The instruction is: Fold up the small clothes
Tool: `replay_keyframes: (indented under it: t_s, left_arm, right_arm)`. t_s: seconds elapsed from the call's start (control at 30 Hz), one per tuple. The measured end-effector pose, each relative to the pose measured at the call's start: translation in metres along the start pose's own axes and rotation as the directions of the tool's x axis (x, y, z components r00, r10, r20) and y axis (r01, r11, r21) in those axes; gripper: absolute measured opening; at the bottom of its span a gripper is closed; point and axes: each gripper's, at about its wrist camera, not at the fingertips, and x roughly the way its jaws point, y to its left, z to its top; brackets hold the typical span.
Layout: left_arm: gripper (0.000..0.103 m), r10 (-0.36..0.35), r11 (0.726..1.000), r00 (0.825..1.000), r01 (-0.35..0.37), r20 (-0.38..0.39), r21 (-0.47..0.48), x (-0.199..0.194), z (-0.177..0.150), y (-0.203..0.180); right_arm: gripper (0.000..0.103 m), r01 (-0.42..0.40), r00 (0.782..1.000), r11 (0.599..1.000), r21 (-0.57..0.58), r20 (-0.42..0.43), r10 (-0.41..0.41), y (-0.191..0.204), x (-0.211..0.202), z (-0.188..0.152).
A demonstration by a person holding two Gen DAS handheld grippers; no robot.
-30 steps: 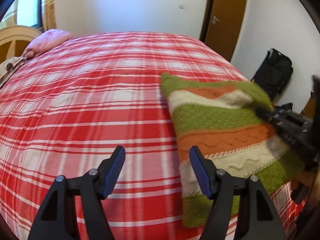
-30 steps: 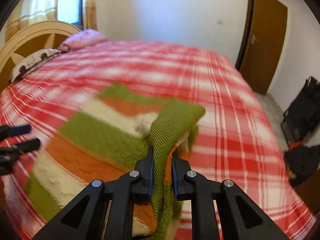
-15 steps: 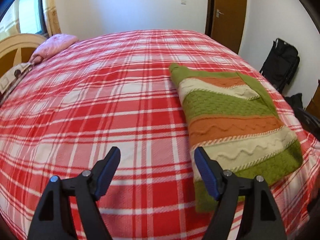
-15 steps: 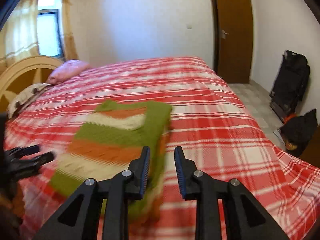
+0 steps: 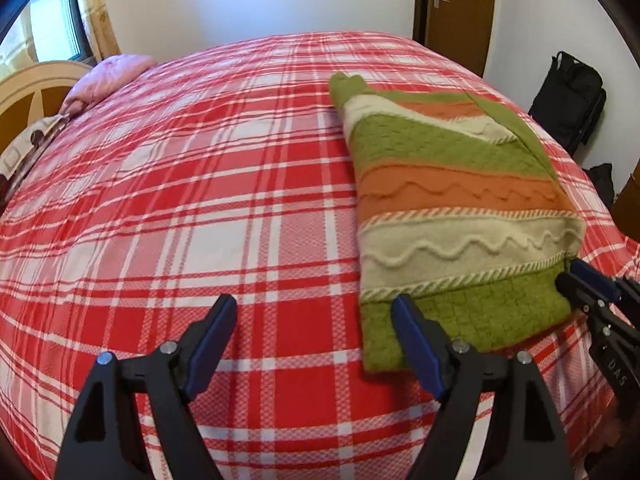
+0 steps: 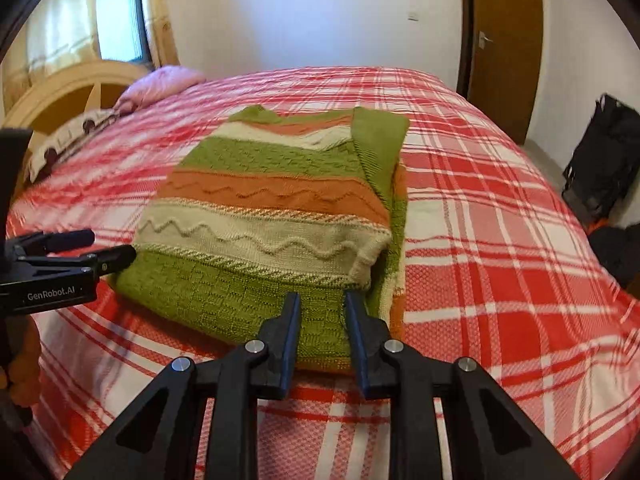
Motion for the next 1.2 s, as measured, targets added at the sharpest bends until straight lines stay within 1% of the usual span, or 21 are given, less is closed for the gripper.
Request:
replay_keyframes:
  t_s: [0.07, 0.13, 0.17, 0.2, 0.3, 0.33, 0.43, 0.5, 0.53, 0.57, 0.67, 0.7, 0.73, 0.77, 0.8, 0.83, 0.9, 0.97, 1.1, 1.13, 1.2]
  left_arm:
    - [0.082, -0.005, 1.0, 1.0, 0.005, -0.009, 0.006, -0.003, 0.001, 0.003]
    - [0.082, -0.033, 0.999, 0.999, 0.033, -0.007, 0.009, -0.011, 0.006, 0.01]
    - [0.082, -0.046, 0.999, 0.999, 0.046, 0.0, 0.008, -0.014, 0.008, 0.012]
    - [0.082, -0.059, 0.998, 0.998, 0.059, 0.02, 0.003, -0.02, 0.014, 0.018]
    - [0.083, -0.035, 0.999, 0.996, 0.036, 0.086, -0.015, -0.027, 0.036, 0.026]
    - [0.083, -0.026, 0.999, 0.994, 0.028, 0.106, -0.02, -0.026, 0.047, 0.026]
    - [0.083, -0.01, 0.999, 0.992, 0.014, 0.124, -0.03, -0.015, 0.079, 0.019]
    - [0.083, -0.005, 0.999, 0.991, 0.01, 0.131, -0.033, -0.005, 0.099, 0.005]
    - [0.083, 0.006, 0.999, 0.993, -0.002, 0.119, -0.033, 0.003, 0.109, -0.006]
    - [0.083, 0.005, 0.999, 0.995, -0.001, 0.102, -0.033, 0.012, 0.114, -0.014]
    - [0.083, -0.01, 0.999, 0.999, 0.012, 0.048, -0.041, 0.042, 0.122, -0.035]
    - [0.083, 0.0, 0.999, 1.0, 0.001, 0.026, -0.038, 0.052, 0.122, -0.04]
    - [0.085, 0.008, 0.999, 1.0, -0.008, -0.005, -0.037, 0.065, 0.121, -0.044]
    - [0.086, -0.005, 0.999, 1.0, 0.004, -0.015, -0.051, 0.071, 0.12, -0.045]
    - [0.09, -0.029, 0.997, 1.0, 0.028, -0.009, -0.076, 0.075, 0.117, -0.042]
    - [0.096, -0.033, 0.994, 0.999, 0.033, 0.001, -0.101, 0.077, 0.115, -0.04]
    - [0.1, -0.022, 0.992, 1.0, 0.024, 0.011, -0.121, 0.079, 0.112, -0.038]
    - [0.1, -0.023, 0.994, 1.0, 0.024, 0.014, -0.111, 0.082, 0.111, -0.04]
    - [0.102, 0.007, 0.997, 0.999, -0.004, 0.032, -0.071, 0.083, 0.113, -0.047]
    - [0.102, 0.014, 0.998, 0.999, -0.012, 0.034, -0.069, 0.082, 0.112, -0.048]
    - [0.102, 0.02, 0.998, 0.999, -0.018, 0.033, -0.063, 0.082, 0.115, -0.048]
  right_arm:
    - [0.023, 0.029, 0.999, 1.0, -0.009, -0.013, -0.029, -0.001, -0.006, -0.001]
    - [0.023, 0.059, 0.998, 0.998, 0.016, -0.036, -0.058, -0.006, -0.012, 0.003]
    - [0.023, 0.064, 0.998, 0.997, 0.041, -0.025, -0.063, -0.011, -0.02, 0.008]
    - [0.023, 0.068, 0.998, 0.997, 0.046, 0.012, -0.069, -0.013, -0.03, 0.015]
    - [0.024, 0.068, 0.994, 0.998, -0.003, 0.088, -0.068, -0.006, -0.044, 0.04]
    - [0.024, 0.056, 0.992, 0.998, -0.023, 0.111, -0.053, 0.0, -0.041, 0.056]
    - [0.024, 0.046, 0.99, 0.999, -0.02, 0.131, -0.044, 0.007, -0.019, 0.086]
    - [0.024, 0.03, 0.995, 1.0, 0.003, 0.098, -0.03, 0.005, 0.011, 0.108]
    - [0.024, 0.016, 0.997, 1.0, 0.027, 0.08, -0.018, 0.004, 0.026, 0.114]
    - [0.024, 0.028, 0.998, 0.998, 0.05, 0.051, -0.031, 0.001, 0.046, 0.119]
    - [0.024, 0.067, 0.998, 0.995, 0.067, -0.019, -0.066, -0.01, 0.081, 0.115]
    - [0.024, 0.05, 0.999, 0.995, 0.092, -0.025, -0.047, -0.018, 0.091, 0.109]
    - [0.024, 0.023, 1.0, 0.992, 0.122, 0.001, -0.023, -0.026, 0.093, 0.107]
    - [0.024, 0.0, 1.0, 0.988, 0.152, 0.009, -0.001, -0.032, 0.095, 0.106]
    - [0.024, -0.027, 1.0, 0.981, 0.193, 0.017, 0.024, -0.039, 0.096, 0.105]
    - [0.024, -0.035, 0.999, 0.978, 0.207, 0.02, 0.031, -0.04, 0.096, 0.103]
    - [0.024, -0.027, 0.999, 0.978, 0.208, 0.037, 0.019, -0.039, 0.097, 0.101]
    - [0.024, -0.006, 0.999, 0.982, 0.191, 0.046, -0.003, -0.033, 0.098, 0.1]
    - [0.024, 0.023, 0.999, 0.983, 0.182, 0.037, -0.03, -0.03, 0.096, 0.104]
    - [0.024, 0.049, 0.998, 0.982, 0.183, 0.035, -0.056, -0.03, 0.092, 0.104]
    - [0.024, 0.095, 0.992, 0.977, 0.192, 0.067, -0.11, -0.026, 0.074, 0.102]
